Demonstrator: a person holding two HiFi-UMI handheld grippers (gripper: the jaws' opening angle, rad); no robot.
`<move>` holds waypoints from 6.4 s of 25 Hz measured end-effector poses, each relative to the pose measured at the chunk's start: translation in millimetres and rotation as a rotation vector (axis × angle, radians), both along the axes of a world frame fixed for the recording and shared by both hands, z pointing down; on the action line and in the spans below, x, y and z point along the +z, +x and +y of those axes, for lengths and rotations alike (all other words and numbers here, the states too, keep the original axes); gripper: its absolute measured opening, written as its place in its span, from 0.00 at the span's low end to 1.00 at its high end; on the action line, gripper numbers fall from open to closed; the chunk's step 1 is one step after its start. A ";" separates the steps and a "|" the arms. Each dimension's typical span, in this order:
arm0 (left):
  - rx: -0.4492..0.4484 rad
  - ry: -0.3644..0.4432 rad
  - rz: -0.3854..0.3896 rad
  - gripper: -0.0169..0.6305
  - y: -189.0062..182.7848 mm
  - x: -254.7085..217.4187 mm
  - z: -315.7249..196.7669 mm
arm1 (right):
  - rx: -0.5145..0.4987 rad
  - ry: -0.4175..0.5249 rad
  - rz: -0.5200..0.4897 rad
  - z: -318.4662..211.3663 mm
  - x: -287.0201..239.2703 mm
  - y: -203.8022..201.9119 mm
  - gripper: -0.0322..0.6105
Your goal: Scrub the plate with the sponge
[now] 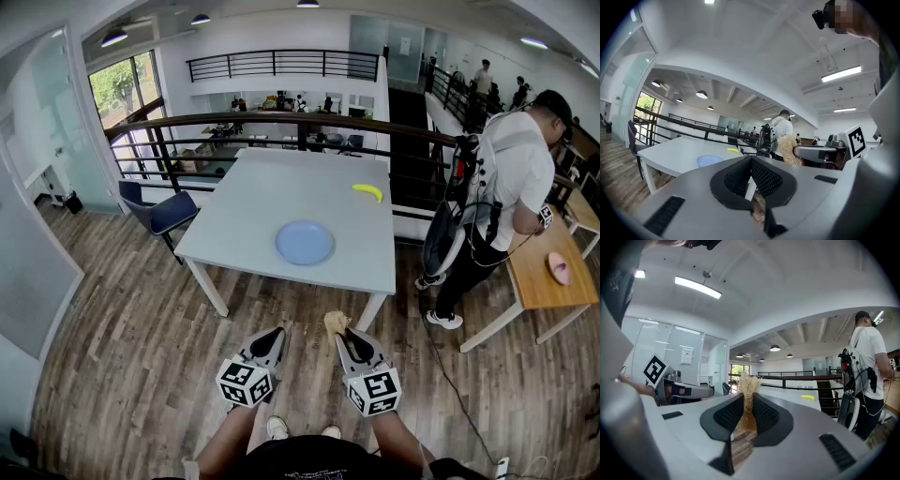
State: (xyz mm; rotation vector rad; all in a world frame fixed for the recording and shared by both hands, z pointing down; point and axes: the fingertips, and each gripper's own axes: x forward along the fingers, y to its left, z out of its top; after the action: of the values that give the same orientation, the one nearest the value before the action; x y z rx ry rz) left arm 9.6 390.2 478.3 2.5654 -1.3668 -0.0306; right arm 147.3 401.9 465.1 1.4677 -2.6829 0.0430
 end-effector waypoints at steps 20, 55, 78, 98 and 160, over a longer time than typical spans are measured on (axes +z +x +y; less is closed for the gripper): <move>0.011 0.022 -0.005 0.05 -75.6 2.4 -38.7 | 0.025 -0.010 -0.037 -33.6 7.4 -71.6 0.16; -0.056 0.012 -0.018 0.05 -121.4 16.2 -159.5 | 0.005 0.058 -0.073 -173.7 -0.7 -103.9 0.16; -0.080 -0.084 -0.085 0.05 -61.6 39.9 -239.5 | -0.050 -0.030 -0.091 -266.4 32.6 -53.6 0.16; -0.019 -0.065 -0.050 0.05 -102.8 36.3 -365.9 | -0.023 0.024 -0.027 -374.7 13.5 -114.5 0.16; 0.038 -0.218 -0.089 0.05 -29.3 74.6 -604.8 | 0.017 -0.060 -0.042 -615.3 33.5 -36.6 0.16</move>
State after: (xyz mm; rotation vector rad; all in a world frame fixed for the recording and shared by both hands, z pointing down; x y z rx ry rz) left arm -19.7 -214.7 552.8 2.4342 -1.2736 0.2289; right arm 110.7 -213.4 498.6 1.4878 -2.6766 0.1555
